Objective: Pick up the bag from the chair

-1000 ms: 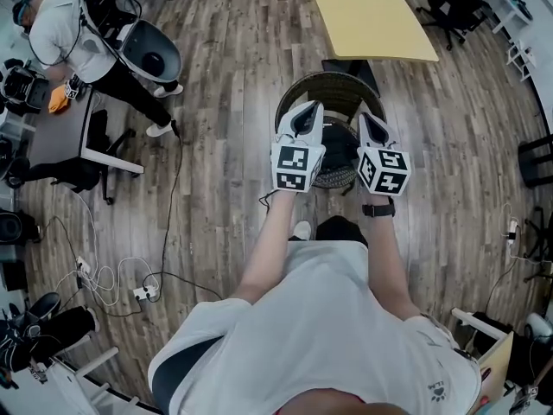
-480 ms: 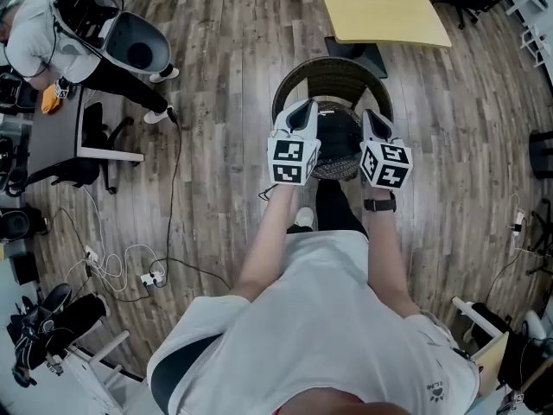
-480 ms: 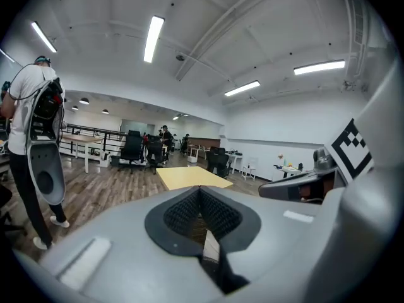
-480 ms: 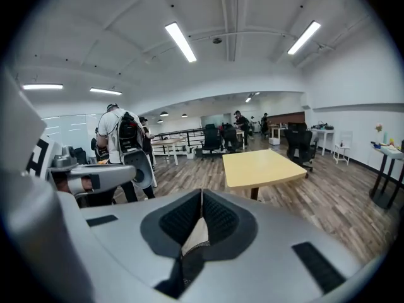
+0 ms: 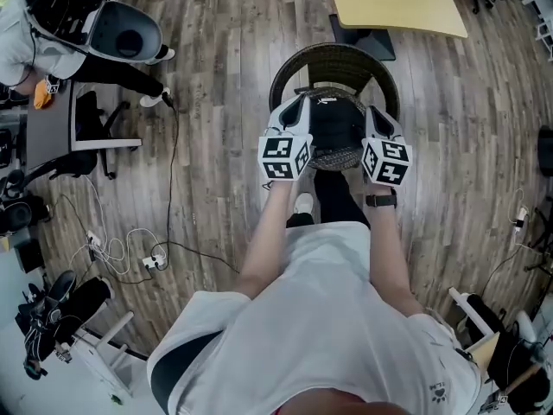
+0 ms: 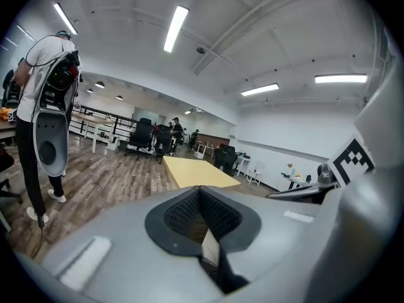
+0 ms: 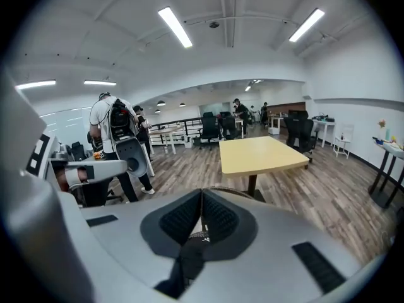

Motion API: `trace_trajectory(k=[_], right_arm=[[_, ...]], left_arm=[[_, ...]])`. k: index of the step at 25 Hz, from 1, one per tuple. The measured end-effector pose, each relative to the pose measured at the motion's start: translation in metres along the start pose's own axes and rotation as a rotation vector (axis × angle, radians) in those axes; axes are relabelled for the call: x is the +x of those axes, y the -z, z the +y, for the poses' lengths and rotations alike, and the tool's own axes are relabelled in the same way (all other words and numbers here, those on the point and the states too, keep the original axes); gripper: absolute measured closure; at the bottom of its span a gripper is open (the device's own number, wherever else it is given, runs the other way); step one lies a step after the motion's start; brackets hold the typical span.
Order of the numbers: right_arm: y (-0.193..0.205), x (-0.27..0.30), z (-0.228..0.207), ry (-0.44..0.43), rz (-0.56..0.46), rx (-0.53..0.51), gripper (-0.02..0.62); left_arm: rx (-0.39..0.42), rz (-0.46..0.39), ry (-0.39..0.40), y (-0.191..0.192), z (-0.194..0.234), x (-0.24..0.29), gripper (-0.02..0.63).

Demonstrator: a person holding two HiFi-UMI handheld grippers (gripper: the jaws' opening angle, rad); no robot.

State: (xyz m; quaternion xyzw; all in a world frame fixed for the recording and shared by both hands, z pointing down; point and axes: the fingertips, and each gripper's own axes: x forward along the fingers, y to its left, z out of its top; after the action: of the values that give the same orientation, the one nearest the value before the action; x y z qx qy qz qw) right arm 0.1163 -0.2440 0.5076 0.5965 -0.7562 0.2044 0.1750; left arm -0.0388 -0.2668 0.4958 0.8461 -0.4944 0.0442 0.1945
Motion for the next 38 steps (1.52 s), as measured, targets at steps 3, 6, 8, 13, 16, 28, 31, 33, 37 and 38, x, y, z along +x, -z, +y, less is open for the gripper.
trace_trajectory(k=[3, 6, 8, 13, 16, 28, 31, 33, 37, 38], right_arm=[[0.015, 0.018, -0.006, -0.014, 0.045, -0.006, 0.583], [0.032, 0.037, -0.012, -0.029, 0.095, 0.000, 0.583], [0.044, 0.049, -0.015, -0.041, 0.126, 0.013, 0.583], [0.075, 0.074, -0.021, -0.068, 0.202, 0.021, 0.583], [0.097, 0.086, -0.025, -0.082, 0.251, 0.024, 0.583], [0.182, 0.143, -0.044, -0.127, 0.430, 0.000, 0.583], [0.209, 0.154, -0.049, -0.135, 0.465, 0.010, 0.583], [0.228, 0.160, -0.052, -0.141, 0.488, 0.006, 0.583], [0.261, 0.173, -0.060, -0.152, 0.536, 0.005, 0.583], [0.268, 0.176, -0.063, -0.154, 0.546, 0.006, 0.583]], left_arm=[[0.004, 0.046, 0.003, 0.019, 0.007, 0.014, 0.595], [0.006, 0.096, -0.009, 0.039, 0.013, 0.028, 0.595], [0.003, 0.128, -0.012, 0.050, 0.017, 0.038, 0.595], [-0.010, 0.213, -0.017, 0.081, 0.027, 0.058, 0.595], [-0.046, 0.254, -0.016, 0.099, 0.032, 0.064, 0.595], [-0.020, 0.428, -0.028, 0.190, 0.067, 0.098, 0.595], [-0.006, 0.485, -0.031, 0.221, 0.079, 0.106, 0.595], [-0.013, 0.523, -0.038, 0.244, 0.089, 0.107, 0.595], [-0.051, 0.596, -0.051, 0.287, 0.104, 0.109, 0.594], [-0.061, 0.610, -0.053, 0.296, 0.105, 0.110, 0.594]])
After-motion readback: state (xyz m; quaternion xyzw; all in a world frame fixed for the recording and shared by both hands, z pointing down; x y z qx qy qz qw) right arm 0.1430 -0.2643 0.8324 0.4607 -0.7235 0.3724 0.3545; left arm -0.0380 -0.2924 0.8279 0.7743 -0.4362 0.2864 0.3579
